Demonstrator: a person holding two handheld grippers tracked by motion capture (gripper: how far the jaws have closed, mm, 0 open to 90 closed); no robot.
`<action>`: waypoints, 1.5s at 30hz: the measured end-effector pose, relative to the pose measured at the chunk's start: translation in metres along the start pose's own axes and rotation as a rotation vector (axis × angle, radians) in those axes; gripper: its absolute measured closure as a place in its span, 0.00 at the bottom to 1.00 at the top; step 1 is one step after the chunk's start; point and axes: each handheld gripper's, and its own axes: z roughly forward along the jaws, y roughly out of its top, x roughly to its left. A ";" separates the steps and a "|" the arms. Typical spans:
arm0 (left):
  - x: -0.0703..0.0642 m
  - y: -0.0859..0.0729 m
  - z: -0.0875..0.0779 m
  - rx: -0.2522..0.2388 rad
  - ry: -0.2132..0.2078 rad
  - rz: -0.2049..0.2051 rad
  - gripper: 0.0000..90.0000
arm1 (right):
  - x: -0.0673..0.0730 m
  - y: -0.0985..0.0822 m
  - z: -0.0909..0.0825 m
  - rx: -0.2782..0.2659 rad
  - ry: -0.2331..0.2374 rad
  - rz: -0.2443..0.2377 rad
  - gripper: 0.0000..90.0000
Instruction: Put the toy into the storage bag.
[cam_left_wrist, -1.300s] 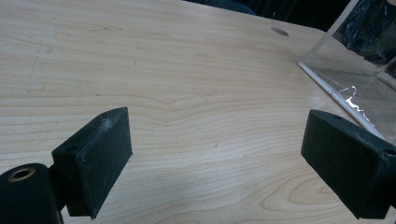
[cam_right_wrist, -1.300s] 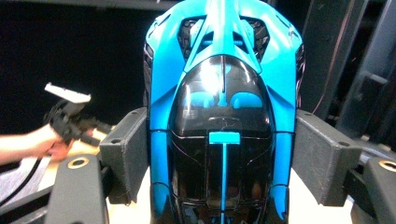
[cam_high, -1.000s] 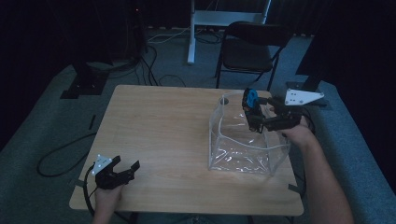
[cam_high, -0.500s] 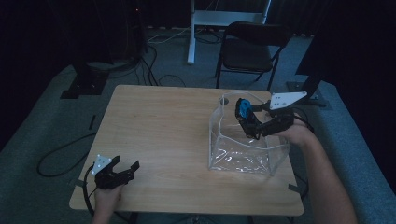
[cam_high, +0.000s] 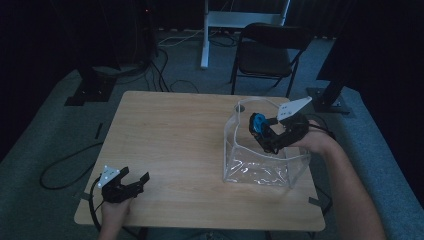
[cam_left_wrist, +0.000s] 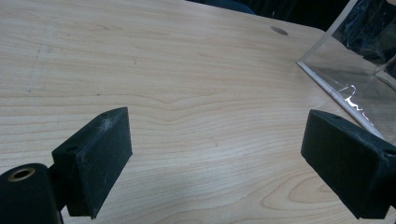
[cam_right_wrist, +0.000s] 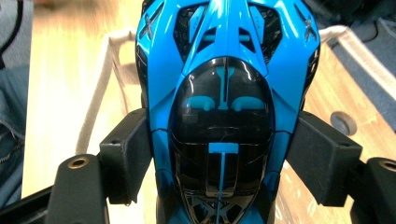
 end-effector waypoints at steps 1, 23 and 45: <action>0.000 0.000 0.000 0.000 0.001 0.001 0.10 | 0.000 0.001 0.001 0.013 0.000 -0.002 0.29; 0.001 0.001 -0.001 -0.004 0.000 0.004 0.10 | -0.001 0.013 0.032 0.330 0.027 -0.038 0.29; 0.002 0.001 -0.002 -0.007 0.004 0.007 0.10 | 0.005 0.010 0.068 0.562 0.049 -0.076 0.29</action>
